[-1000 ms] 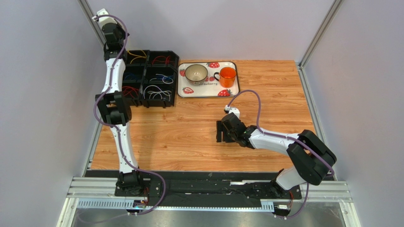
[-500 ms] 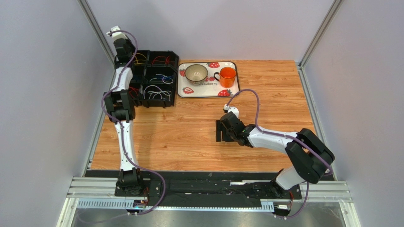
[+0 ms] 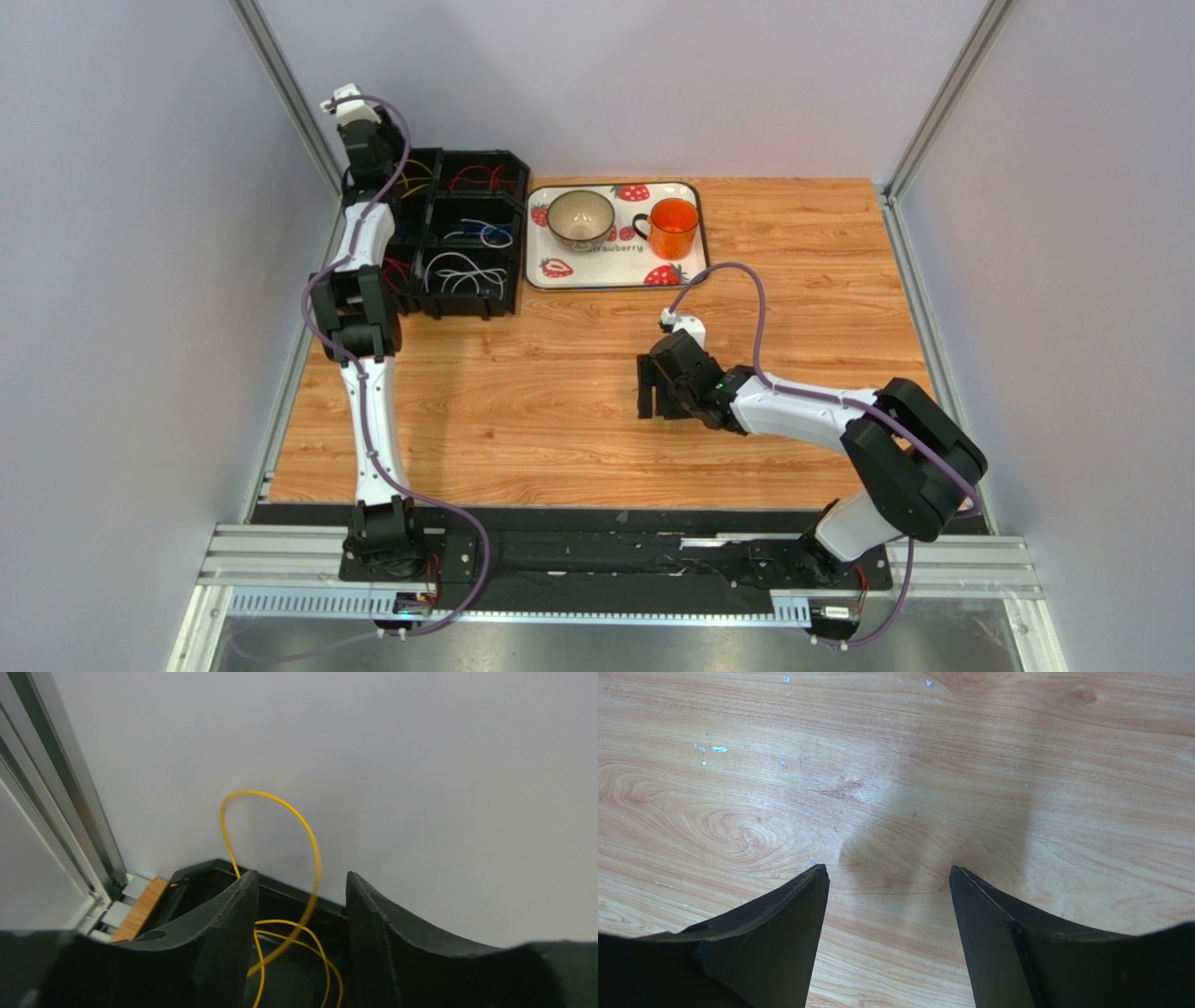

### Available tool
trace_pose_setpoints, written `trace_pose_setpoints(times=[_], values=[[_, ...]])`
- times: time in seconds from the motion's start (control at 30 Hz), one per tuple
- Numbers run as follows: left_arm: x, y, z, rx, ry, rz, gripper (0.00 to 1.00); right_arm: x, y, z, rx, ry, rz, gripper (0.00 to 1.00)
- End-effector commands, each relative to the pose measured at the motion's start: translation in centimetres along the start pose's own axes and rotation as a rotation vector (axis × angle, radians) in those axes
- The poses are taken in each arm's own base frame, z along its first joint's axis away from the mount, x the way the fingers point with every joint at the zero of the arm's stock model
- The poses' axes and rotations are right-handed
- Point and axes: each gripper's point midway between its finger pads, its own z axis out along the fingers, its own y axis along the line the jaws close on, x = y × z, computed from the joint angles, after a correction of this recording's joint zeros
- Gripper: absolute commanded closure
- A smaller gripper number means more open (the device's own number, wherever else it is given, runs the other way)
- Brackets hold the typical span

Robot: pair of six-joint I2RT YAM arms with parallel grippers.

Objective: Untangle the cables

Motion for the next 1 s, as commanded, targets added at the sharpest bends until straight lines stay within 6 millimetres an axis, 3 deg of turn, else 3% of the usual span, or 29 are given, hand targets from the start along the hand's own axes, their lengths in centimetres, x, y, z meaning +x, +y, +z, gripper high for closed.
trace_pose_setpoints(times=[0.0,0.07,0.2,0.23,0.4,0.57,0.67,0.77,0.8,0.87,0.9,0.93,0.97], values=[[-2.4,-0.3,-0.2,0.007,-0.04,-0.01,0.33,2.2,-1.2,0.5,0.042,0.086,-0.017,0.29],[-3.3,-0.4,-0.3,-0.006,-0.054,-0.022,0.2,2.3,-1.3,0.5,0.043,0.087,-0.016,0.29],[-4.4,-0.1,-0.6,-0.05,-0.047,-0.033,0.17,2.2,-1.2,0.5,0.043,0.085,-0.017,0.29],[-5.2,-0.3,-0.9,-0.057,-0.052,-0.037,0.11,2.3,-1.3,0.6,0.046,0.087,-0.015,0.29],[-6.7,0.4,-2.2,-0.167,-0.027,-0.026,0.1,2.3,-1.3,0.5,0.047,0.087,-0.016,0.29],[-9.3,-1.4,-4.4,-0.208,-0.012,0.032,0.09,2.2,-1.3,0.5,0.043,0.082,-0.014,0.29],[-9.1,-2.5,-5.6,-0.203,0.042,0.042,0.1,2.2,-1.3,0.5,0.042,0.079,-0.013,0.29],[-8.2,-2.4,-7.1,-0.223,0.132,0.0,0.1,2.3,-1.3,0.5,0.043,0.084,-0.014,0.29],[-7.0,-2.2,-7.7,-0.234,0.185,-0.017,0.1,2.3,-1.4,0.4,0.043,0.084,-0.014,0.29],[-7.7,-3.1,-9.0,-0.207,0.209,-0.046,0.1,2.4,-1.3,0.5,0.04,0.084,-0.015,0.29],[-6.2,-3.0,-9.6,-0.213,0.252,-0.057,0.1,2.5,-1.3,0.5,0.04,0.084,-0.015,0.29],[-8.1,-3.8,-10.8,-0.198,0.236,-0.071,0.1,2.5,-1.3,0.4,0.037,0.082,-0.014,0.29],[-8.2,-4.1,-11.5,-0.188,0.245,-0.077,0.1,2.4,-1.3,0.3,0.033,0.076,-0.013,0.29]])
